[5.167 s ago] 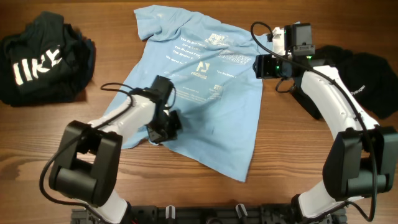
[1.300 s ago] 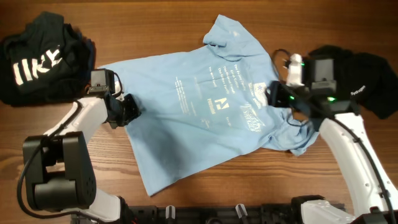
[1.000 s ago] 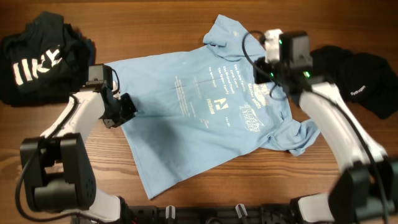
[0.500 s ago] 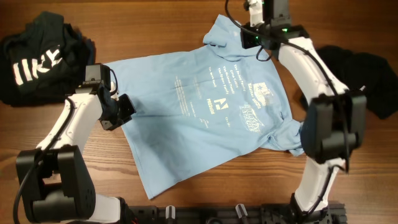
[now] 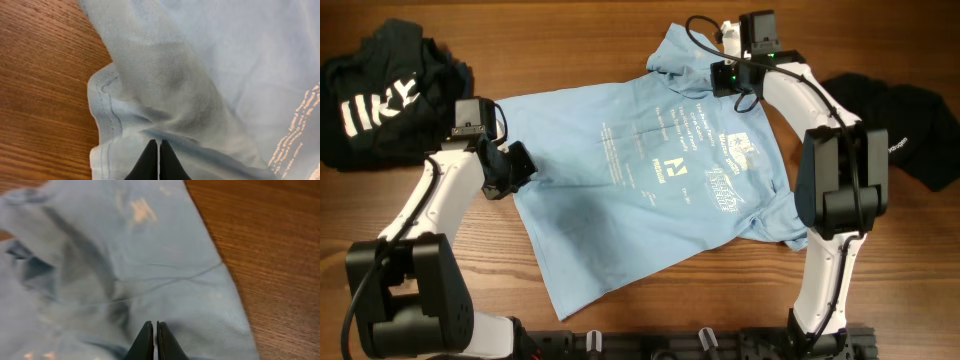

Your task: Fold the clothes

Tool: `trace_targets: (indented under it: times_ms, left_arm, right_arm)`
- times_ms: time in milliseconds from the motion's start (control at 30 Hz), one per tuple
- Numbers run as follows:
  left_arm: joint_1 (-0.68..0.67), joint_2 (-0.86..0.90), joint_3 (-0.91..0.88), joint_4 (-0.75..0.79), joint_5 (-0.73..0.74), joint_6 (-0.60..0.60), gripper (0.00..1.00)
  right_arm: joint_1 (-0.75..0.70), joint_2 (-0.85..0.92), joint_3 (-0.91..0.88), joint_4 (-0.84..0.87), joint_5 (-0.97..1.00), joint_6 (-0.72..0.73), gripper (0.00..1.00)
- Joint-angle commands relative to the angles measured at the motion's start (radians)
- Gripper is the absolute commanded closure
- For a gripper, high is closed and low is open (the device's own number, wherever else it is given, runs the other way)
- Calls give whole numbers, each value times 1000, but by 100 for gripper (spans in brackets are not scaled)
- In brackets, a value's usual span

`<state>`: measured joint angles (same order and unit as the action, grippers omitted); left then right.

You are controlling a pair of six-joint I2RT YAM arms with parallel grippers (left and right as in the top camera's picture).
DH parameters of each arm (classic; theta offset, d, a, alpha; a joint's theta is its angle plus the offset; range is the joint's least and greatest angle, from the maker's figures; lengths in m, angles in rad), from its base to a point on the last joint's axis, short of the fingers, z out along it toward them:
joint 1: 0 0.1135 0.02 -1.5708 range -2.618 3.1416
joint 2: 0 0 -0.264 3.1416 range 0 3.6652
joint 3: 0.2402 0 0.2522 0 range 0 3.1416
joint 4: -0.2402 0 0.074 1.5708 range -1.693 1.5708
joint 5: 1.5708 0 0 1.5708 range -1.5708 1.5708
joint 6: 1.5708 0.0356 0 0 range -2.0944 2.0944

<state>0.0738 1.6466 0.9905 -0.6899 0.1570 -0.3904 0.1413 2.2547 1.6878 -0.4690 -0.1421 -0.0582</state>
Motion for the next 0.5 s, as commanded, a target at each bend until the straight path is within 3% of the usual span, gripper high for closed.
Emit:
trace_targets:
  times_ms: [0,467]
  left_arm:
    - [6,35,10,6,-28,-37,96]
    - [-56,155,10,196,-78,-93,96]
  right_arm:
    - [-14,62,16,9,-12,-5,96]
    - [-55,95,16,8,84,86,95]
